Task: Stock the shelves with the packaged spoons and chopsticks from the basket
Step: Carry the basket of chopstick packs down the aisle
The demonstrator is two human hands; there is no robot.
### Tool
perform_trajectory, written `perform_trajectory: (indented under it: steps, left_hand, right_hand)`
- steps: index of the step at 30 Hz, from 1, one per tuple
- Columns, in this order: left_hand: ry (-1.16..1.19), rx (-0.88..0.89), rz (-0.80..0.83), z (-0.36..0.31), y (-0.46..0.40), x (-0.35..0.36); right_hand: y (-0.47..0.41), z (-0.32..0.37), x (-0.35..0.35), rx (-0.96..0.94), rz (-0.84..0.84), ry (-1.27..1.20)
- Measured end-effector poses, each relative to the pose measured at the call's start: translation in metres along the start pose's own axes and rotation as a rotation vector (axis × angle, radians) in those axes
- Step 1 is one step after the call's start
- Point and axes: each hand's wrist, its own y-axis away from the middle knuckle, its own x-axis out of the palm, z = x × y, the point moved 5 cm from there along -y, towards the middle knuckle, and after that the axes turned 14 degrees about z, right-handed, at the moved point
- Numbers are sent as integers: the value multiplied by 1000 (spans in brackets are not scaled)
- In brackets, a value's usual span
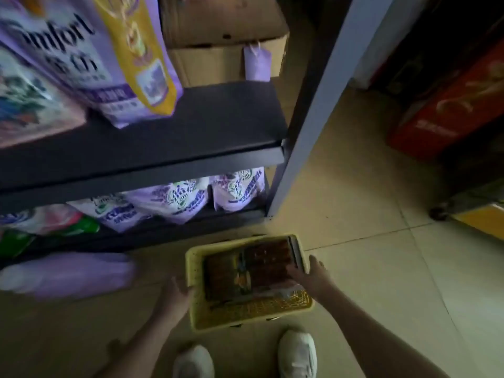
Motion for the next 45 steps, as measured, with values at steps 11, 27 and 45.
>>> perform_trajectory:
  steps: [11, 27, 45]
  left_hand:
    - [87, 86, -130, 8, -20, 5]
    - [233, 122, -371, 13, 372, -157]
    - [597, -87, -711, 359, 633, -369]
  right_hand:
    - [-23, -7, -1, -11, 45, -224]
    - [329, 185, -81, -215, 281, -49]
    - [575, 456, 301, -412, 627, 236]
